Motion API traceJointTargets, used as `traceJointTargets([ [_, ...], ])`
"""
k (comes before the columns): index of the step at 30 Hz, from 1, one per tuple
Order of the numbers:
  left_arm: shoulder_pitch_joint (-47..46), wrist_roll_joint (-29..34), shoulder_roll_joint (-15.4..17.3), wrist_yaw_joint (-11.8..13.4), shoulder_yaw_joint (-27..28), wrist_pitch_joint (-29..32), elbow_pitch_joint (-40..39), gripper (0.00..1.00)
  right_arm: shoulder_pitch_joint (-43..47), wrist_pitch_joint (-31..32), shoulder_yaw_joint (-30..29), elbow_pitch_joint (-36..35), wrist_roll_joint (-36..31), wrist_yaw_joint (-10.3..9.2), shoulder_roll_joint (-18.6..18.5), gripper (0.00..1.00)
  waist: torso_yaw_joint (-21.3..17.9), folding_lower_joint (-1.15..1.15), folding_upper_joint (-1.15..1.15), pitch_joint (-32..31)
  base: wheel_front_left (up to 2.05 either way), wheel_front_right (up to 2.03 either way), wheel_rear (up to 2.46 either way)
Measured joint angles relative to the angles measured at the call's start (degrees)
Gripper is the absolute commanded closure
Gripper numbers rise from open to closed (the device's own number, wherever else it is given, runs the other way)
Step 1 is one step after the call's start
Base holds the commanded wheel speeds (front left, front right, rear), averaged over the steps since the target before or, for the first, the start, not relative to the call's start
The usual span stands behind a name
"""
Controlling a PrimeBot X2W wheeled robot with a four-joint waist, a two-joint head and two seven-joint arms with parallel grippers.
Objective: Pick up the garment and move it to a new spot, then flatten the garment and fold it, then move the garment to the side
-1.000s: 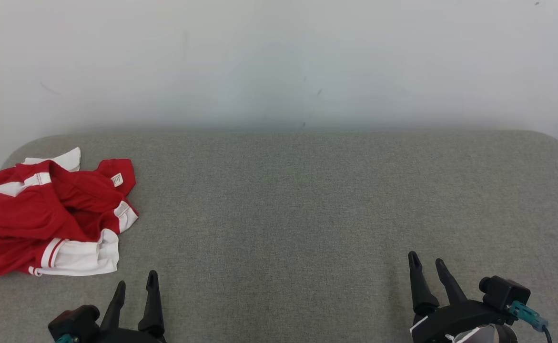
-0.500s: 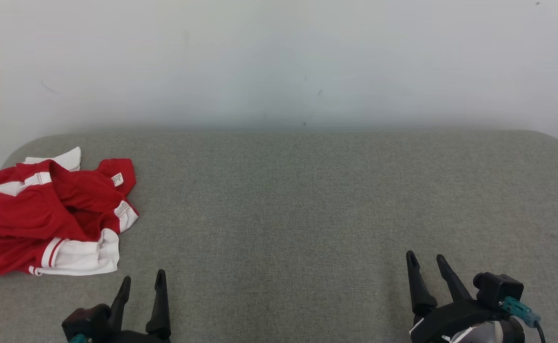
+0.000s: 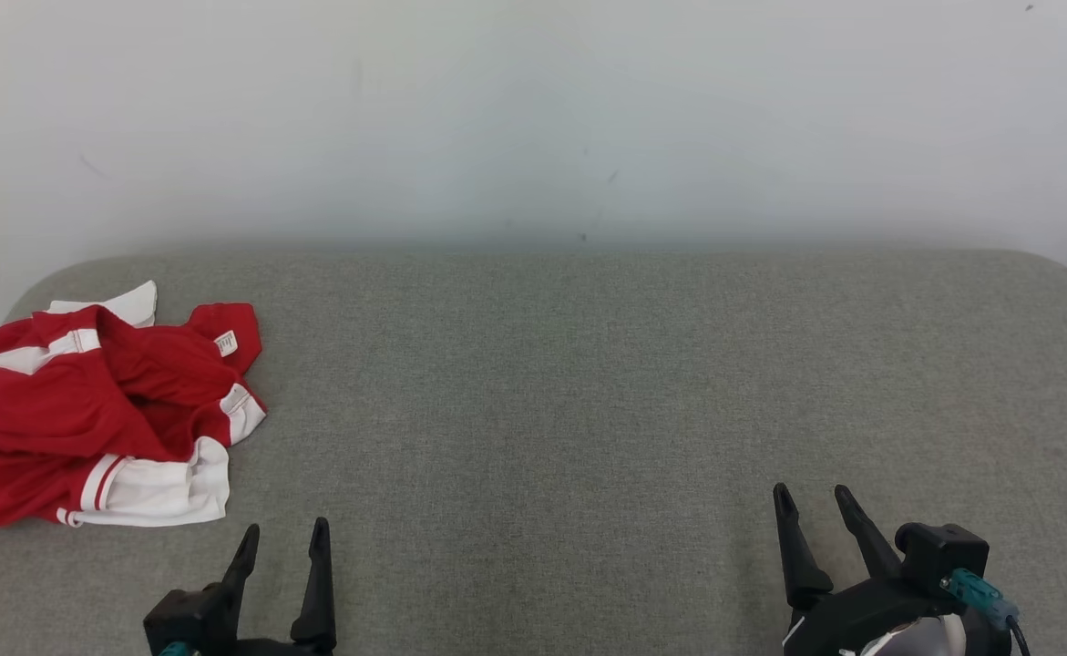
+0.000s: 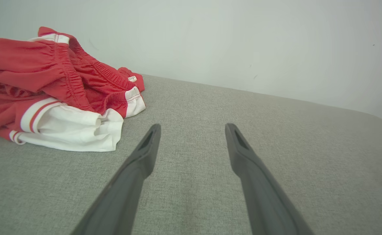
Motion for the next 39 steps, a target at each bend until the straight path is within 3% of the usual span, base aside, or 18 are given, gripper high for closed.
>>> traceJointTargets([
  [23, 0.0, 7.15, 0.45, 0.88, -2.24, -2.9, 1.11, 0.0, 0.43, -0.99, 0.46, 0.63, -8.75, 0.01, -0.02, 0.0, 0.1, 0.0, 0.0, -0.22, 0.0, 0.0, 0.0],
  [35, 0.0, 6.56, 0.44, 0.91, -2.41, -2.96, 1.52, 0.0, 0.42, -0.99, 0.58, 0.7, -8.82, 0.01, -0.03, 0.0, 0.2, 0.0, 0.0, -0.08, 0.0, 0.0, 0.0],
  [39, 0.0, 3.48, 0.05, 0.53, -1.58, -2.93, 1.71, 0.0, 0.42, -1.01, 0.67, 0.74, -8.01, 0.02, -0.03, 0.0, 0.21, 0.0, 0.0, -0.14, 0.0, 0.0, 0.0],
])
